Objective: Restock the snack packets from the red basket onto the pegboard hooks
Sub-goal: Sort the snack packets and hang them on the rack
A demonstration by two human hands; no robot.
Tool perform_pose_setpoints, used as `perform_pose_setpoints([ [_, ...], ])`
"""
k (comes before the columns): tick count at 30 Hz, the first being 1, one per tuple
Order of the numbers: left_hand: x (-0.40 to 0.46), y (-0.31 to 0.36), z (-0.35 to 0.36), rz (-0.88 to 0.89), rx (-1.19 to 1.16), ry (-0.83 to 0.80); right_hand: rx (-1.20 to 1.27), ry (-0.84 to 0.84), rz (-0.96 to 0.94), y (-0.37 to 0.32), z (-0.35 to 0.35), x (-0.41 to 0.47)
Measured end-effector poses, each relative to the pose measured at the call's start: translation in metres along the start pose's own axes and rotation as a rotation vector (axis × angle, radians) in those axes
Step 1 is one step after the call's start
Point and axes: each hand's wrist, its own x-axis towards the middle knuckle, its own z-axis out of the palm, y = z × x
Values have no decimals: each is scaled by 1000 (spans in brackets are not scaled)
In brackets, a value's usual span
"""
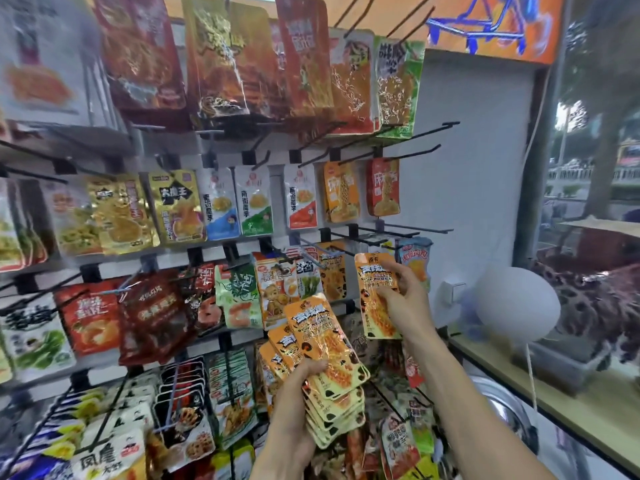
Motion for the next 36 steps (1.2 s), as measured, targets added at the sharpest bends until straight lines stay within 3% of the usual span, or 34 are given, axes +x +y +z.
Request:
perform_pose_setpoints([
  [26, 8, 14, 8, 25, -22, -55, -314, -70, -39, 3, 0, 10],
  [33, 9, 18, 3, -5, -23, -70, -478, -73, -13, 15, 34, 49],
  [36, 11, 22, 0, -23, -25, -64, -541, -162, 9, 27, 60, 78],
])
